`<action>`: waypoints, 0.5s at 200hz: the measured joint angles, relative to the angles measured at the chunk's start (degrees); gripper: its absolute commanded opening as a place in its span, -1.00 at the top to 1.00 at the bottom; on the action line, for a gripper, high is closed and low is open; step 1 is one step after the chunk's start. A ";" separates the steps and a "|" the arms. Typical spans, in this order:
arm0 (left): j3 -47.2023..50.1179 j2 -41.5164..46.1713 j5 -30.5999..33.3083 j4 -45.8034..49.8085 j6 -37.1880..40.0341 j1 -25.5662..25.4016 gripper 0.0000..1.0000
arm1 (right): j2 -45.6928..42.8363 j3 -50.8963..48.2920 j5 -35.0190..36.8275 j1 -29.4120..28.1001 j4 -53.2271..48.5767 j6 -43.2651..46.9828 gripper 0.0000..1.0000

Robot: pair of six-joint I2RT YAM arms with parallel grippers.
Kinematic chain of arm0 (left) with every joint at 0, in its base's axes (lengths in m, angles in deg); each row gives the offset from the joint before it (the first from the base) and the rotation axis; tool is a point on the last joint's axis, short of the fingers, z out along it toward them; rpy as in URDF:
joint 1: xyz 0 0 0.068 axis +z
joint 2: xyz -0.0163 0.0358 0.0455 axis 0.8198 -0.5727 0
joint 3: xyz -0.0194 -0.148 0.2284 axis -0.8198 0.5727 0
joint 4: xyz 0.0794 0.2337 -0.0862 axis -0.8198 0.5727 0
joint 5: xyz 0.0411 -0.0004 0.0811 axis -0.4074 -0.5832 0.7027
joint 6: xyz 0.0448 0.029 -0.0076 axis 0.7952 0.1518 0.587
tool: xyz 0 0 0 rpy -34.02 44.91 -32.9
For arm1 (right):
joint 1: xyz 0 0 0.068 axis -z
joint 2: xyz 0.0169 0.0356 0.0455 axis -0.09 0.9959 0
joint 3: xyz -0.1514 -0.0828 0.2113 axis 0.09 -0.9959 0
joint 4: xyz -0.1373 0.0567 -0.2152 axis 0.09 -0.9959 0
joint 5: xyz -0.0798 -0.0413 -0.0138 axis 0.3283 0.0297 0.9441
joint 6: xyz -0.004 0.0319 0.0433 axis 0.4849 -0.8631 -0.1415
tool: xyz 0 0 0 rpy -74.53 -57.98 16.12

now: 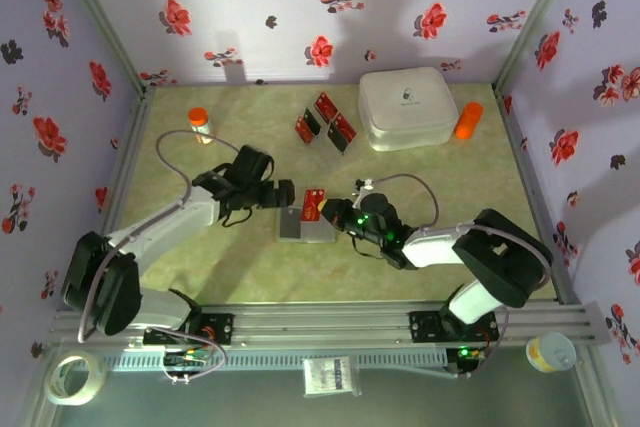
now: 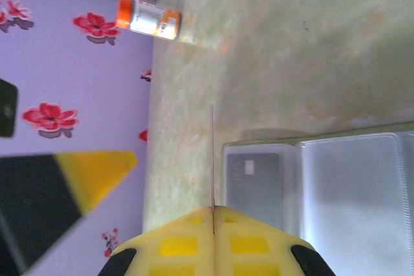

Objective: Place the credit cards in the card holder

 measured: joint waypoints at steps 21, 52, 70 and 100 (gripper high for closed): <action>-2.82 0.26 -5.53 -1.90 -1.97 1.29 -0.99 | -0.24 0.00 -2.51 1.38 1.38 -1.68 1.00; -2.91 0.24 -14.14 -6.84 -6.56 2.73 -0.90 | -0.02 -0.02 -5.35 2.19 7.21 -5.01 1.00; -1.99 0.24 -18.16 -11.28 -9.75 2.82 -0.77 | 0.46 -0.07 -6.32 2.19 11.15 -7.04 1.00; 2.05 0.22 -22.51 -17.59 -14.14 2.82 -0.50 | 0.98 -0.22 -7.19 2.19 15.61 -9.38 1.00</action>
